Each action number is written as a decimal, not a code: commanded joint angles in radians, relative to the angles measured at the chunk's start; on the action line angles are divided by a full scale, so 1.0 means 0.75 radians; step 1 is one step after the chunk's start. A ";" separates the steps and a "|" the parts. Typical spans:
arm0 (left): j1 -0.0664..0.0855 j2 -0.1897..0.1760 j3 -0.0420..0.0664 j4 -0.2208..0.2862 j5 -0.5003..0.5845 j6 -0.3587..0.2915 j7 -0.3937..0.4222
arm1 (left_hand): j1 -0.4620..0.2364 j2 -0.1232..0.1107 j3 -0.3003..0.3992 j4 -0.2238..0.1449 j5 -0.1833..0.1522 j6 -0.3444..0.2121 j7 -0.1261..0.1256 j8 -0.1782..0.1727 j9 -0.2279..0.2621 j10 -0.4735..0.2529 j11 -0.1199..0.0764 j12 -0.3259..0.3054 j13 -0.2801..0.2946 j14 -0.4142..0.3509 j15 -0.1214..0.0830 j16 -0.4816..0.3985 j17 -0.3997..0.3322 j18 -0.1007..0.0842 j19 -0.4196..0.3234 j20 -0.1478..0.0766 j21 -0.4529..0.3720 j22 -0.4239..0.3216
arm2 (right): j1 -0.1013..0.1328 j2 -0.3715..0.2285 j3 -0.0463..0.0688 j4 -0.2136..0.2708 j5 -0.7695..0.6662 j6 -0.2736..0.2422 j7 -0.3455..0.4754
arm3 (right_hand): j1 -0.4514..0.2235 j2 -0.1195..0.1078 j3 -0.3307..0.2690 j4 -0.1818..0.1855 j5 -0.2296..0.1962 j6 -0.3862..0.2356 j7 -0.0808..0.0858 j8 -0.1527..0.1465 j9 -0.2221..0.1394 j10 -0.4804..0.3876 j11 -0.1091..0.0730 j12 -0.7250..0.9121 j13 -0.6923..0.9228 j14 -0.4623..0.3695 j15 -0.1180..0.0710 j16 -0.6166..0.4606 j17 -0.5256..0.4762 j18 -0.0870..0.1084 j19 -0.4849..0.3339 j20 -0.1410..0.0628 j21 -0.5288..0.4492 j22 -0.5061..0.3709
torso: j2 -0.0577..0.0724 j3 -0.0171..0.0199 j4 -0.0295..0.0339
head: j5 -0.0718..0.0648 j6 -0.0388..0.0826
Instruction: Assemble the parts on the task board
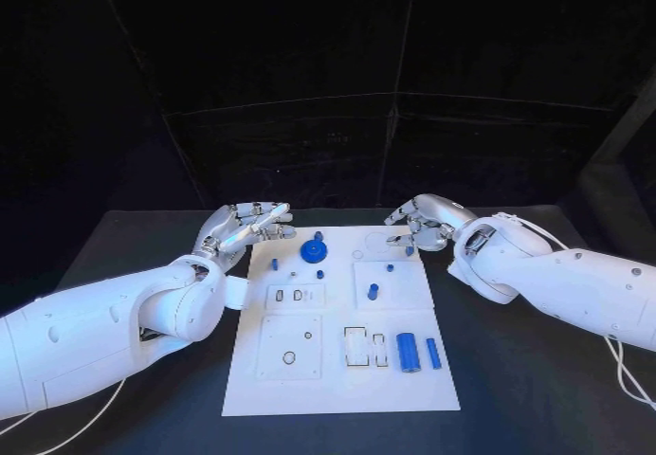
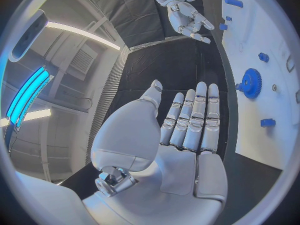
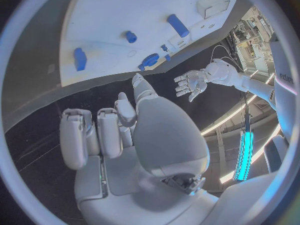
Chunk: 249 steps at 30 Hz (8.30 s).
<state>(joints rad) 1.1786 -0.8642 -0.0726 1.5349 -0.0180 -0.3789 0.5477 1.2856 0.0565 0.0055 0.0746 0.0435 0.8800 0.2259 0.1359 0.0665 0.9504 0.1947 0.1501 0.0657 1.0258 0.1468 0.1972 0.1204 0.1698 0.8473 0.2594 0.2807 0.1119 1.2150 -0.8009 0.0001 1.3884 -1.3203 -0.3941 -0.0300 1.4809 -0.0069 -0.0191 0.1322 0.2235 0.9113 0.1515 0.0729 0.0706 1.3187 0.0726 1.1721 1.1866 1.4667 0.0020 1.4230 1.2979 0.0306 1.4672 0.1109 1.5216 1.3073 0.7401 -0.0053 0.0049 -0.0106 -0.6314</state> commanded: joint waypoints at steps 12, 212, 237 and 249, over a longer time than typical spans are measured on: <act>-0.004 0.013 0.000 -0.023 -0.006 0.074 0.019 | 0.027 0.013 0.007 -0.022 0.007 0.014 0.027 -0.011 0.000 0.008 -0.002 -0.009 -0.001 0.014 0.000 -0.012 0.002 0.018 0.012 -0.002 -0.010 -0.005 | -0.025 -0.055 -0.001 -0.116 0.123 0.050 0.222 | 0.000 -0.022 -0.014 -0.016 0.005 0.008 -0.005 -0.001 -0.003 0.001 -0.018 -0.005 -0.004 0.063 -0.019 -0.005 0.002 -0.002 0.014 -0.012 -0.003 0.199 | 0.002 0.0164 -0.0075 | -0.028 0.002; 0.007 0.040 -0.001 -0.098 0.028 0.050 0.014 | 0.042 0.033 0.023 -0.044 0.007 0.017 0.030 -0.018 -0.001 0.012 -0.001 -0.017 -0.001 0.018 0.000 -0.023 0.003 0.017 0.016 -0.002 -0.017 -0.012 | -0.154 0.442 -0.050 0.059 -0.308 0.109 -0.440 | -0.100 -0.012 0.173 -0.054 -0.030 0.136 -0.006 0.000 -0.007 0.015 -0.021 -0.012 0.013 0.066 -0.025 -0.010 0.012 -0.008 0.033 -0.022 0.004 0.223 | -0.018 0.0021 0.0059 | 0.113 -0.121; 0.007 0.042 -0.001 -0.102 0.028 0.051 0.012 | 0.042 0.033 0.024 -0.045 0.007 0.016 0.030 -0.019 -0.001 0.012 -0.001 -0.018 -0.002 0.018 0.000 -0.023 0.003 0.017 0.016 -0.002 -0.017 -0.012 | -0.157 0.445 -0.050 0.056 -0.308 0.016 -0.475 | -0.228 -0.079 0.071 0.028 -0.149 0.061 0.004 -0.010 -0.005 0.005 -0.007 -0.022 0.001 0.065 -0.012 -0.020 0.002 -0.006 0.027 -0.008 -0.001 0.216 | -0.018 0.0026 0.0038 | 0.113 -0.128; 0.006 0.042 -0.001 -0.111 0.028 0.058 0.009 | 0.041 0.039 0.027 -0.052 0.006 0.031 0.018 -0.016 0.001 0.028 -0.009 -0.016 0.000 0.029 -0.004 -0.025 0.005 0.019 0.025 -0.005 -0.017 -0.014 | -0.160 0.406 -0.049 0.108 -0.273 -0.284 -0.339 | -0.201 -0.105 -0.025 0.082 -0.064 -0.061 0.032 -0.006 -0.005 -0.055 0.017 -0.096 -0.081 0.059 0.008 -0.037 -0.021 -0.002 0.017 0.010 -0.010 0.202 | -0.020 0.0047 0.0041 | 0.117 -0.126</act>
<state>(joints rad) 1.1817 -0.8334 -0.0742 1.4519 0.0025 -0.3473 0.5483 1.3121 0.0830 0.0281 0.0413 0.0435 0.8962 0.2291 0.1280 0.0666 0.9652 0.1876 0.1392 0.0657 1.0441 0.1434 0.1851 0.1234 0.1697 0.8594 0.2545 0.2712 0.1020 1.0938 -0.4934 -0.0373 1.4605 -1.5405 -0.4957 -0.3449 1.3237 -0.0816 -0.0320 0.1937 0.1708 0.8730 0.1735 0.0694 0.0664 1.2806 0.0821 1.1023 1.1271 1.4667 0.0020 1.3987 1.2829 0.0307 1.4671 0.1110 1.5187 1.3073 0.7263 -0.0023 0.0075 0.0759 -0.7276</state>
